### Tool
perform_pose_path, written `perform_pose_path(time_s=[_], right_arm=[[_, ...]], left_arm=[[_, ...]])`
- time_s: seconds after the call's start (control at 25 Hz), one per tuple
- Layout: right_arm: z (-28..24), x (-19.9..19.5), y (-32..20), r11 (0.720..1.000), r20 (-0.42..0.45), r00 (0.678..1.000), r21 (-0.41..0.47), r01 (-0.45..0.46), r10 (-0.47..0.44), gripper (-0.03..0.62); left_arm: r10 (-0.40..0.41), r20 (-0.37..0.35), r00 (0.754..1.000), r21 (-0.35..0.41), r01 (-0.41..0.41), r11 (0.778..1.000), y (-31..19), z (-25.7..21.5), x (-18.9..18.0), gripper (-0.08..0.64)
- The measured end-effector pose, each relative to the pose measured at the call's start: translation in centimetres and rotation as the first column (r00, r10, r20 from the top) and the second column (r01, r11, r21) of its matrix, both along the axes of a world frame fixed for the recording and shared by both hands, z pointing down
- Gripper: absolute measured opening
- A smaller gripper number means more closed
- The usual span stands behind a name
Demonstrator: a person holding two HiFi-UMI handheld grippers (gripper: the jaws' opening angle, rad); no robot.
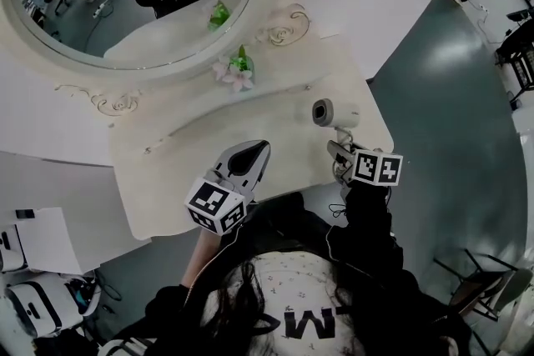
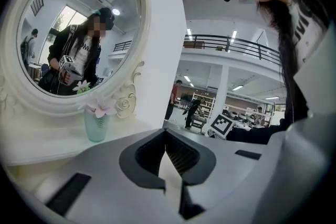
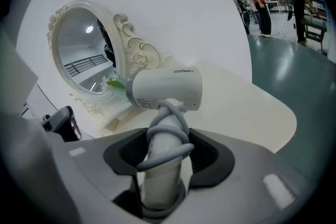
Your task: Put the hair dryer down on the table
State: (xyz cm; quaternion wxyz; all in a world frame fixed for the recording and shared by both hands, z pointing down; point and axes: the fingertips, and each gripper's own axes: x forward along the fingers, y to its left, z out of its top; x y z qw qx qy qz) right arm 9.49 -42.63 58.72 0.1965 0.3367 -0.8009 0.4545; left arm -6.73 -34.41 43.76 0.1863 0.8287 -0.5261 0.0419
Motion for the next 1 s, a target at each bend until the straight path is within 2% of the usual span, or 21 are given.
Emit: perform_pose_path(time_s=[0.48, 0.8, 1.0], right_arm=[[5.4, 0.4, -5.0, 0.993, -0.156, 0.982, -0.056, 0.101, -0.108, 0.232], [6.5, 0.4, -7.2, 0.988, -0.223, 0.963, -0.031, 0.148, -0.151, 0.232], [7.2, 0.8, -8.4, 0.977, -0.362, 0.914, 0.033, 0.211, -0.185, 0.232]], left_arm=[[-0.047, -0.005, 0.999, -0.001, 0.047, 0.999, -1.5, 0.5, 0.4, 0.002], [-0.093, -0.01, 0.996, 0.003, 0.093, 0.996, -1.6, 0.8, 0.2, 0.002], [-0.11, -0.013, 0.994, 0.007, 0.11, 0.994, -1.3, 0.9, 0.1, 0.002]])
